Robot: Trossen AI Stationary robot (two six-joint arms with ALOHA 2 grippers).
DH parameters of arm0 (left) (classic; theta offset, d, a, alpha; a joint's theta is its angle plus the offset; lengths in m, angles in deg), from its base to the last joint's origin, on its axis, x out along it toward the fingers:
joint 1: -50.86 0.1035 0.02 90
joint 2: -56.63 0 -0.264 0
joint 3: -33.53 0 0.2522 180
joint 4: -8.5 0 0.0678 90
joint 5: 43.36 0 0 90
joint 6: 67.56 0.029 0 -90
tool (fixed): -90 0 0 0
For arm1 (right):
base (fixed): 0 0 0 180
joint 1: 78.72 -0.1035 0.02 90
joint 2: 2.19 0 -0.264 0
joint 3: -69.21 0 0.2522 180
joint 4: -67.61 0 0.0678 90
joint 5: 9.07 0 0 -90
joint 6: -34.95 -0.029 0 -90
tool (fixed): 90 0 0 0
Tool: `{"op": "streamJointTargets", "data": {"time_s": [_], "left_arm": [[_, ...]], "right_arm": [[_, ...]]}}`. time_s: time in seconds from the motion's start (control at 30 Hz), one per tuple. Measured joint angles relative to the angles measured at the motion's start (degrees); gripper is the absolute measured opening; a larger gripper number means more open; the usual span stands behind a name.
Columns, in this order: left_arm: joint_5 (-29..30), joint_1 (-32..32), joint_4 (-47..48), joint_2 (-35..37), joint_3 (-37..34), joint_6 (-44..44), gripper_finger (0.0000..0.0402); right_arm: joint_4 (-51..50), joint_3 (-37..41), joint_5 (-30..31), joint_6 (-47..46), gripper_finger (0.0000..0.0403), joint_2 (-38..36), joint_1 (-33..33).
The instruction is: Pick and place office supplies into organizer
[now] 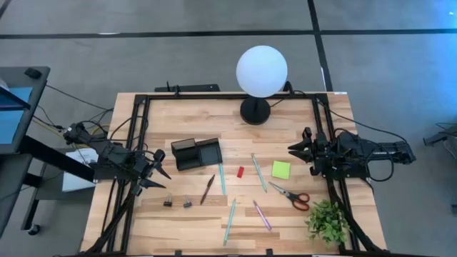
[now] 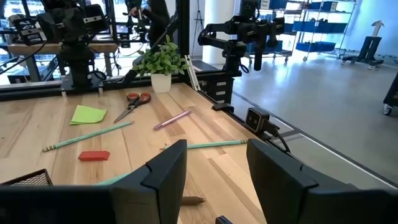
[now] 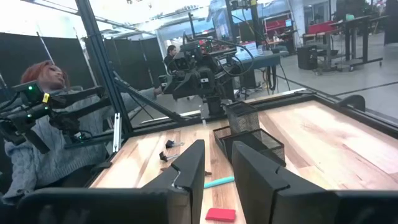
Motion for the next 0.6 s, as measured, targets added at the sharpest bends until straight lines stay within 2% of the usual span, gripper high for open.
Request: {"op": "streamJointTargets", "data": {"time_s": [0.6], "left_arm": [[0.0, 0.0, 0.0, 0.0, 0.0, -0.3, 0.0164]], "right_arm": [[0.0, 0.0, 0.0, 0.0, 0.0077, 0.0, 0.0]]}}
